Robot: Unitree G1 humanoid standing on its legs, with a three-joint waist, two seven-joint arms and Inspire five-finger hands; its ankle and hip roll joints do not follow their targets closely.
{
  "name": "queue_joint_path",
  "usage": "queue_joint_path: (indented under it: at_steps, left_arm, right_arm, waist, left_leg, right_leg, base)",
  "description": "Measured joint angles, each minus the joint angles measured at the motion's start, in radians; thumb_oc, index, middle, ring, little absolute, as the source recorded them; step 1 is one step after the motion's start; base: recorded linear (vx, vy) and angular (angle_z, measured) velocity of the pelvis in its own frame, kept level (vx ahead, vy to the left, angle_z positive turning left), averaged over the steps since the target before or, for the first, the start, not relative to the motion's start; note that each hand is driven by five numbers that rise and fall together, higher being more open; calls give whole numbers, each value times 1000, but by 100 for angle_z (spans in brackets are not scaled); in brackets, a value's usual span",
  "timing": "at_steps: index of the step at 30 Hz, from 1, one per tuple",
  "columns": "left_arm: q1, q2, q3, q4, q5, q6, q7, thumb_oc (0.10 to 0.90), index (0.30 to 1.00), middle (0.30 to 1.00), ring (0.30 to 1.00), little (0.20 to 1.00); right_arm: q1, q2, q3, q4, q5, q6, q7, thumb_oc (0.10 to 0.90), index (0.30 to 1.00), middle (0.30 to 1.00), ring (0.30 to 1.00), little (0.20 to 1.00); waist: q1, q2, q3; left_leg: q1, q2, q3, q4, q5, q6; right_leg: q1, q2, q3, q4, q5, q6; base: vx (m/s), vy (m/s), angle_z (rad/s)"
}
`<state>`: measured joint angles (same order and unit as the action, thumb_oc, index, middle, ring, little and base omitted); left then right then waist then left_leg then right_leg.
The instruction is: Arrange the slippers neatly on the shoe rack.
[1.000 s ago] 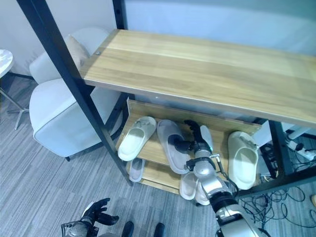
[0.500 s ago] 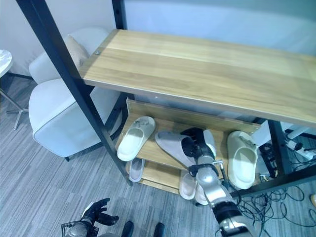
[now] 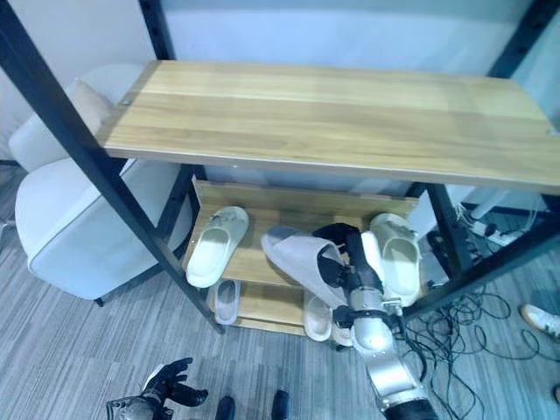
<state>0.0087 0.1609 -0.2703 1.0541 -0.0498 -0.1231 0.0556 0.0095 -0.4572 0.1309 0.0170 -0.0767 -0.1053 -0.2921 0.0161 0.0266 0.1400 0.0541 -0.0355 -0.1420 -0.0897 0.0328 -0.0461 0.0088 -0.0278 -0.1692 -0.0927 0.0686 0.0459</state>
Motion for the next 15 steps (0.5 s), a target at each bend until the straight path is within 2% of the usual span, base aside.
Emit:
queue_joint_path:
  at_steps: [9, 15]
  left_arm:
    - [12, -13, 0, -5, 14, -1, 0, 800, 900, 900, 900, 900]
    - [18, -12, -7, -15, 14, -3, 0, 800, 900, 900, 900, 900]
  right_arm:
    - [106, -10, 72, -73, 85, -22, 148, 400, 300, 300, 300, 300]
    - [129, -88, 105, -67, 76, -43, 179, 400, 300, 300, 300, 300]
  waist:
    - [-11, 18, -12]
    - [-15, 29, -12]
  left_leg:
    - [0, 3, 41, 0, -1, 1]
    - [-23, 4, 51, 0, 2, 5]
  right_leg:
    - [-16, 5, 39, 0, 9, -7]
    - [-44, 7, 50, 3, 17, -7]
  base:
    - [-46, -14, -13]
    - [-161, -19, -6]
